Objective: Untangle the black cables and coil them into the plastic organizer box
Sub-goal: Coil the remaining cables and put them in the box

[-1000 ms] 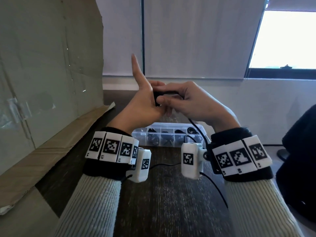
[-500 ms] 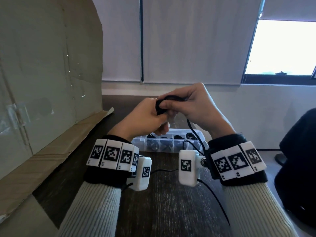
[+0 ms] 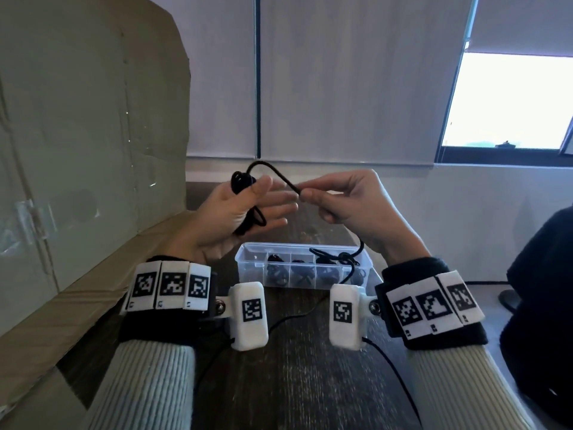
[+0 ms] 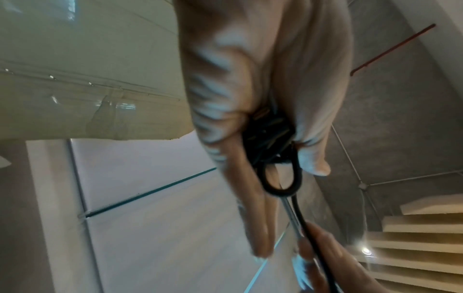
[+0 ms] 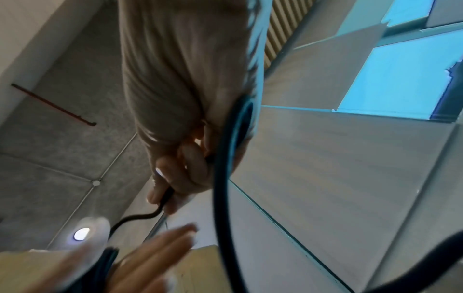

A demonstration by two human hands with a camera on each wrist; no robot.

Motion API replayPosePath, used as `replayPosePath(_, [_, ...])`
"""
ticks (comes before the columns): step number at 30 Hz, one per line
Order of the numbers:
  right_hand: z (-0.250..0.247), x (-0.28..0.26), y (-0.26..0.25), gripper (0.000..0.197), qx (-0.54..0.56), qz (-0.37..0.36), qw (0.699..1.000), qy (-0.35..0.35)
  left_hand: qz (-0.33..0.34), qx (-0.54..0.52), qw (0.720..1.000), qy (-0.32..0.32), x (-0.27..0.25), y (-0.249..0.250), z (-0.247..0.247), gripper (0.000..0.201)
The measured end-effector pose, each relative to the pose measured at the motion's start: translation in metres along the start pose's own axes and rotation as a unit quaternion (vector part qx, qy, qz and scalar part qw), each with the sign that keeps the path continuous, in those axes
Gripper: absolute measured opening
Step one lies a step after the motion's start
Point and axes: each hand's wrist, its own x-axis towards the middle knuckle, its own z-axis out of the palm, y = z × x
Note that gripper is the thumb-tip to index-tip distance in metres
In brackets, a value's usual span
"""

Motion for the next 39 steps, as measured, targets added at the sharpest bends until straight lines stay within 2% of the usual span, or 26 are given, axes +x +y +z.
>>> replayPosePath(3, [0.013, 0.001, 0.004, 0.018, -0.038, -0.012, 0.999, 0.0, 0.047, -0.077, 0.995, 0.036, 0.007, 0.001, 0.008, 0.053])
replayPosePath(7, [0.025, -0.005, 0.005, 0.028, -0.094, -0.011, 0.991, -0.099, 0.099, -0.155, 0.981, 0.069, 0.014, 0.003, 0.014, 0.032])
replayPosePath(11, [0.015, -0.007, 0.004, 0.024, -0.082, 0.077, 0.977, -0.183, 0.114, -0.274, 0.945, 0.135, 0.012, 0.01, 0.015, 0.031])
replayPosePath(13, [0.006, -0.009, 0.001, 0.026, -0.097, 0.099, 0.967, -0.212, 0.115, -0.242, 0.948, 0.173, 0.014, 0.01, 0.018, 0.031])
replayPosePath(16, [-0.014, -0.015, -0.008, 0.016, -0.114, 0.09, 0.957, -0.252, 0.159, -0.086, 0.956, 0.232, 0.017, 0.005, 0.021, 0.029])
replayPosePath(18, [-0.027, -0.019, -0.015, 0.012, -0.105, 0.079, 0.954, -0.271, 0.184, 0.019, 0.952, 0.244, 0.018, -0.001, 0.018, 0.028])
replayPosePath(20, [-0.034, -0.021, -0.023, 0.015, -0.102, 0.068, 0.956, -0.268, 0.19, 0.136, 0.946, 0.224, 0.02, -0.01, 0.016, 0.028])
replayPosePath(21, [-0.034, -0.021, -0.026, 0.018, -0.111, 0.062, 0.955, -0.268, 0.191, 0.225, 0.934, 0.203, 0.023, -0.017, 0.015, 0.029])
replayPosePath(23, [-0.028, -0.02, -0.031, 0.023, -0.134, 0.047, 0.953, -0.266, 0.166, 0.419, 0.879, 0.158, 0.025, -0.03, 0.018, 0.036])
replayPosePath(24, [-0.025, -0.019, -0.031, 0.025, -0.148, 0.035, 0.955, -0.256, 0.145, 0.464, 0.863, 0.137, 0.025, -0.035, 0.021, 0.043])
replayPosePath(25, [-0.022, -0.017, -0.031, 0.025, -0.165, 0.018, 0.957, -0.237, 0.124, 0.454, 0.875, 0.109, 0.024, -0.037, 0.022, 0.05])
replayPosePath(27, [-0.018, -0.014, -0.027, 0.024, -0.191, -0.016, 0.965, -0.18, 0.094, 0.352, 0.93, 0.057, 0.019, -0.037, 0.027, 0.066])
replayPosePath(28, [-0.017, -0.012, -0.025, 0.023, -0.198, -0.03, 0.968, -0.152, 0.084, 0.316, 0.944, 0.036, 0.016, -0.035, 0.029, 0.076])
replayPosePath(30, [-0.015, -0.009, -0.022, 0.022, -0.196, -0.05, 0.974, -0.102, 0.068, 0.292, 0.954, -0.007, 0.012, -0.028, 0.032, 0.087])
replayPosePath(32, [-0.014, -0.007, -0.019, 0.016, -0.153, -0.051, 0.985, -0.057, 0.054, 0.275, 0.958, -0.055, 0.009, -0.02, 0.036, 0.075])
replayPosePath(35, [-0.017, -0.007, -0.014, 0.009, -0.074, -0.021, 0.997, -0.002, 0.046, 0.271, 0.955, -0.11, 0.007, -0.011, 0.038, 0.04])
replayPosePath(37, [-0.019, -0.006, -0.009, 0.015, -0.054, 0.0, 0.998, 0.024, 0.056, 0.234, 0.964, -0.115, 0.005, -0.01, 0.037, 0.03])
replayPosePath(39, [-0.019, -0.005, -0.007, 0.016, -0.02, 0.008, 0.999, 0.039, 0.082, 0.206, 0.971, -0.092, 0.005, -0.009, 0.037, 0.03])
